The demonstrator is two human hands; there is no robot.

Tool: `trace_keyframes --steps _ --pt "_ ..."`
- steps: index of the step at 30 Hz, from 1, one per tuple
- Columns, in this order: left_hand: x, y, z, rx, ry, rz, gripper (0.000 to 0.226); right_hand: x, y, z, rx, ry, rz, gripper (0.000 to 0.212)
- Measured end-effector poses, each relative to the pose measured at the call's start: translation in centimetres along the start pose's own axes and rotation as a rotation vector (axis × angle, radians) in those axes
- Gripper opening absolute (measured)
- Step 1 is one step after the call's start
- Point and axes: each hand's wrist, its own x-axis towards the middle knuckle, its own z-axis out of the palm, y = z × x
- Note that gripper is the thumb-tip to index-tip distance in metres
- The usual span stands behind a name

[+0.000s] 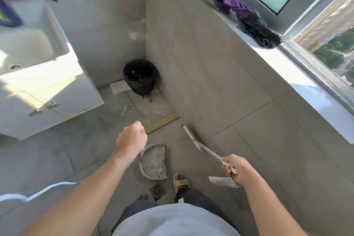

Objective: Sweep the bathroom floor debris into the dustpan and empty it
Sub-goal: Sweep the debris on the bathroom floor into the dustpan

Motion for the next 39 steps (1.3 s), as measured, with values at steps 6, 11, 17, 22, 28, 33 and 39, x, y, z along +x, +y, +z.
trace_keyframes --steps 6,11,17,22,28,33,39 --pt "-2.4 -2.0 -0.7 -0.001 0.149 -0.234 0.022 5.2 -4.2 0.4 -0.072 -0.055 -0.018 0.008" --pt "-5.8 -4.2 -0.8 -0.062 0.291 -0.464 0.023 9.0 -4.9 2.2 -0.148 -0.124 0.013 0.015" --pt "-10.7 -6.2 -1.0 -0.092 0.424 -0.656 0.025 8.4 -3.5 4.6 -0.27 -0.202 0.019 0.014" --pt "-13.6 -8.0 -0.8 -0.151 0.486 -0.795 0.024 7.1 -5.4 4.1 -0.383 -0.229 -0.027 0.018" --pt "-16.4 -11.0 -1.0 -0.172 0.518 -0.869 0.025 4.9 -7.0 2.9 -0.606 -0.304 -0.102 0.014" --pt "-19.2 -14.1 -1.5 -0.202 0.544 -0.936 0.025 -0.2 -4.2 6.0 -0.767 -0.424 -0.192 0.017" --pt "-23.1 -17.3 -2.0 -0.228 0.552 -1.023 0.025 -4.2 -0.8 12.4 -0.613 -0.593 -0.003 0.011"
